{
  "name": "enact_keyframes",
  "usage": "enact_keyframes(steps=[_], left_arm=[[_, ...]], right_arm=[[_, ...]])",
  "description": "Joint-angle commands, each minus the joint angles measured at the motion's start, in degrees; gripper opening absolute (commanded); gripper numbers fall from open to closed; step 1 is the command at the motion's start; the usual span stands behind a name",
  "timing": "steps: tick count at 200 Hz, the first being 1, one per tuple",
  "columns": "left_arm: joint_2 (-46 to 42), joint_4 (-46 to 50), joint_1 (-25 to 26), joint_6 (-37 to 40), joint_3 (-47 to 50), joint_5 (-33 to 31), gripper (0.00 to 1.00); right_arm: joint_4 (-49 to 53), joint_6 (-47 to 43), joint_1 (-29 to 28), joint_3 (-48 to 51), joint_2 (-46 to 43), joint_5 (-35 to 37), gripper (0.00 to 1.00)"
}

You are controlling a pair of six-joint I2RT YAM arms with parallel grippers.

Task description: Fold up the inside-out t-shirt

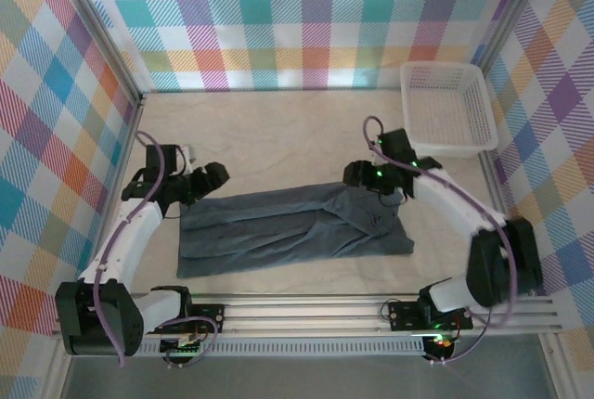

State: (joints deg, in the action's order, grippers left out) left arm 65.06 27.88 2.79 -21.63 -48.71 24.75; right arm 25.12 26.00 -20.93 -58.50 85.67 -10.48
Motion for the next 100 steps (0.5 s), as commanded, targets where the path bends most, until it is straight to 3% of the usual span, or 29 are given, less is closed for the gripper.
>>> enact_keyframes(steps=[1,17,33,74,100], left_arm=[[-2.29,-1.8,4.68,4.41,-0.39,7.75,0.83],[-2.81,-1.56,7.08,5.44,0.08,8.65,0.86],[-3.31,-1.17,8.43,5.76,0.58,7.86,0.89],[-3.0,-1.5,8.73,5.07,1.44,3.29,0.9],[-1.89,-0.12,8.81,5.75,0.55,1.67,0.9]], right_arm=[[2.56,-2.78,-1.07,-4.95,9.44,-2.21,0.68],[3.34,-1.8,-1.9,-7.34,14.58,-2.87,0.66],[3.62,-1.04,-2.66,-8.01,16.72,-4.07,0.55],[6.57,0.23,-4.51,-5.09,12.58,-6.44,0.0],[8.12,4.95,-7.61,4.18,2.48,-8.69,0.0]])
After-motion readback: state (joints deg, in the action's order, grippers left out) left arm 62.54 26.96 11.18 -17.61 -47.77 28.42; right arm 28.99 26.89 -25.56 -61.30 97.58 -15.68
